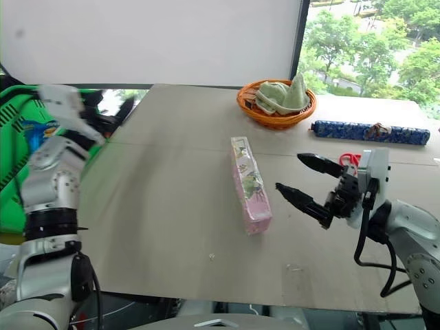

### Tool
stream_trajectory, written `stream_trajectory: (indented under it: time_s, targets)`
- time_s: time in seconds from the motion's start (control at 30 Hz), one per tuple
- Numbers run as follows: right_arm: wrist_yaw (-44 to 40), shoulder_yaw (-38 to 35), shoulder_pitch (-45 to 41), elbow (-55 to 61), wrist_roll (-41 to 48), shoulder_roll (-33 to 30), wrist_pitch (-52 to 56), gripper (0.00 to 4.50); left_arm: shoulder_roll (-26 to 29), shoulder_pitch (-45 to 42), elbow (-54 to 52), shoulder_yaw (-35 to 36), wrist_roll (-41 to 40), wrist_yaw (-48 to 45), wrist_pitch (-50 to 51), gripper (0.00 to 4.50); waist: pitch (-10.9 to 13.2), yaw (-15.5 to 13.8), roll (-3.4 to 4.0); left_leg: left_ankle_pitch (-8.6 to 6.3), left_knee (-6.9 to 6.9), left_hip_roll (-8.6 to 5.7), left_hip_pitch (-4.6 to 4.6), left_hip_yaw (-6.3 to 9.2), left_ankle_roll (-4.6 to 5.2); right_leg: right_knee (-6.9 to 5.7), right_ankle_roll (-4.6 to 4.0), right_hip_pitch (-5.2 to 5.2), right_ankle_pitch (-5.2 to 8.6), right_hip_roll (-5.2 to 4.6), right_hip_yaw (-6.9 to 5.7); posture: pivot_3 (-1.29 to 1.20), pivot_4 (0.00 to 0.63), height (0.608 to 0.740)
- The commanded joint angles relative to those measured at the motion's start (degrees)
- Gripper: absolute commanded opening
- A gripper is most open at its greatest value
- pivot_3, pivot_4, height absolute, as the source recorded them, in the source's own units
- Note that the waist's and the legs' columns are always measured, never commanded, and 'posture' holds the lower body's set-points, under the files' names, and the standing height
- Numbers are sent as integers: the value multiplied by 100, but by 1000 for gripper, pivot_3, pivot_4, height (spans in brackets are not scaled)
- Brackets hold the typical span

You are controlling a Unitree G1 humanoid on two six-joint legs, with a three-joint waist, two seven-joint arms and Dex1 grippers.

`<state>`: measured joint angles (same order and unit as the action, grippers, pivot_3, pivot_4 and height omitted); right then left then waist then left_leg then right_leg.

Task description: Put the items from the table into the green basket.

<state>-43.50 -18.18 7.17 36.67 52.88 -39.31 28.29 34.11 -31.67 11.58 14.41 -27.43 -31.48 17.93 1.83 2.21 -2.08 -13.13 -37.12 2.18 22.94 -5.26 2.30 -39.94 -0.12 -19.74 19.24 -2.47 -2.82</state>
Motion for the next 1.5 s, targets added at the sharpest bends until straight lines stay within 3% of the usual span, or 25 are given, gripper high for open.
stream_trajectory:
  time_s: [0.03, 0.17, 0.37, 0.47, 0.57, 0.83, 1.1, 1.27, 1.37, 1.5]
  targets:
    - [-291, -646, 450, -85, -303, -101, -390, 4500, -170, 49, -1173, -626, -150, 141, 1186, 4457, 4, 75, 12, 0, -1, 2, -2, 1, 1, -1, 1, 1, 0, 8, 1, -139, 0, 740]
    - [-446, -1146, 959, -285, -547, -56, -646, 4500, -437, 194, -2221, -1263, -307, 468, 2499, 4457, 3, 244, 38, -2, -1, 14, -17, -5, 4, -8, 2, 3, 1, 31, 21, -198, 0, 740]
    - [-476, -1473, 1498, -203, -711, 141, -905, 4500, -1069, 421, -3372, -1323, -171, 2073, 4961, 4457, -3, 374, 81, -9, -1, 14, -22, -6, 14, -8, 5, 4, 3, 40, 36, -247, 12, 740]
    - [-447, -1579, 1667, -140, -731, 228, -962, 4500, -1378, 504, -3743, -1339, 14, 2600, 5660, 4457, -1, 378, 85, -11, -2, 13, -26, -4, 16, -8, 7, 5, 4, 45, 44, -258, 19, 740]
    - [-395, -1600, 1791, -41, -741, 306, -990, 4500, -1745, 543, -3679, -1662, 314, 2978, 5820, 4457, 0, 365, 87, -11, -2, 12, -25, -4, 15, -5, 7, 6, 3, 46, 45, -277, 27, 740]
    - [-323, -1562, 1893, 90, -774, 370, -1023, 4500, -3165, 399, -3009, -1645, 704, 3491, 5918, 4457, 10, 361, 97, -13, -2, 8, -23, -5, 17, 5, 9, 9, 2, 48, 49, -292, 26, 740]
    - [-292, -1380, 1731, 57, -838, 383, -1038, 4500, -3892, 151, -2606, -1133, 1072, 3867, 6683, 4457, 7, 426, 105, -13, -1, 8, -24, -5, 18, 5, 12, 9, 4, 52, 52, -293, 23, 740]
    - [-299, -1276, 1663, 62, -905, 404, -1041, 4500, -4004, 45, -2427, -1139, 1178, 3806, 6896, 4457, 7, 452, 105, -13, 0, 8, -24, -4, 18, 7, 18, 9, 7, 53, 52, -296, 23, 740]
    - [-286, -1243, 1640, 72, -928, 412, -1050, 4500, -4043, 25, -2441, -1101, 1257, 3829, 6990, 3763, 7, 468, 105, -14, 2, 8, -24, -4, 18, 8, 18, 9, 7, 53, 52, -298, 23, 740]
    - [-280, -1208, 1623, 86, -945, 422, -1052, 4500, -4048, 9, -2419, -1081, 1382, 3837, 7012, 1894, 7, 475, 106, -14, 2, 8, -25, -4, 17, 8, 17, 9, 7, 53, 52, -295, 22, 740]
